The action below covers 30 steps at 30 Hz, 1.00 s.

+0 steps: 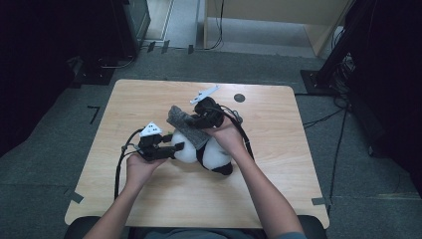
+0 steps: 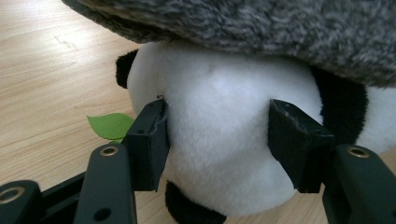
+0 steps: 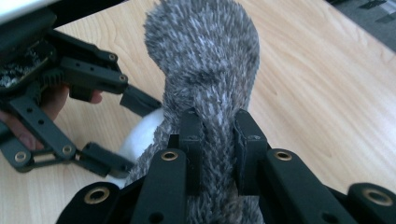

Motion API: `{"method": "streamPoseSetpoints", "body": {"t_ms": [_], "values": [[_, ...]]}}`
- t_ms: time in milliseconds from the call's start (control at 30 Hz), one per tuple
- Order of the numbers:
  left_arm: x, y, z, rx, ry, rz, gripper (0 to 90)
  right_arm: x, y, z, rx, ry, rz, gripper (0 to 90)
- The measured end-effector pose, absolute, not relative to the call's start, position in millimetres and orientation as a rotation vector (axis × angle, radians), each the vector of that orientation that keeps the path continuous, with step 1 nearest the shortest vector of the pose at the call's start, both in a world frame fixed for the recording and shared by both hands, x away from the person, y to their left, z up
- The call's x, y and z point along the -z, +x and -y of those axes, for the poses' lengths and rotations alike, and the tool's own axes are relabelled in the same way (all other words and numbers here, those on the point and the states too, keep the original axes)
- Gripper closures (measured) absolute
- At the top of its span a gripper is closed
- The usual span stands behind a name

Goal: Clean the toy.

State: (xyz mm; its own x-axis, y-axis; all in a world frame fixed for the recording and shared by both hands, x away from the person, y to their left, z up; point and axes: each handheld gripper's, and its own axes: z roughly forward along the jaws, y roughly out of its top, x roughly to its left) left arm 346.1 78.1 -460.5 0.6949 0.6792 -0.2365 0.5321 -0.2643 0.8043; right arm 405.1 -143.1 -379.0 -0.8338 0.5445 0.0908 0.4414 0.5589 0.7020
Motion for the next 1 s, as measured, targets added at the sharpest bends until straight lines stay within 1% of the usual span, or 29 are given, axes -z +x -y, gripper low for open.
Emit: {"method": "streamPoseSetpoints", "body": {"t_ms": [233, 700, 1000], "values": [[460.7, 345.9, -77.2, -0.197, 1.942, -0.944, 41.6, 381.0, 398.3, 163.6, -1.149, 0.882, -2.639, 77.3], [461.4, 345.4, -77.9, -0.193, 1.937, -0.945, 41.9, 368.4, 378.2, 216.6, -1.183, 0.950, -2.556, 77.2], [461.6, 345.4, -78.1, -0.192, 1.935, -0.944, 41.9, 366.6, 364.1, 247.1, -1.219, 0.992, -2.489, 77.1]]}}
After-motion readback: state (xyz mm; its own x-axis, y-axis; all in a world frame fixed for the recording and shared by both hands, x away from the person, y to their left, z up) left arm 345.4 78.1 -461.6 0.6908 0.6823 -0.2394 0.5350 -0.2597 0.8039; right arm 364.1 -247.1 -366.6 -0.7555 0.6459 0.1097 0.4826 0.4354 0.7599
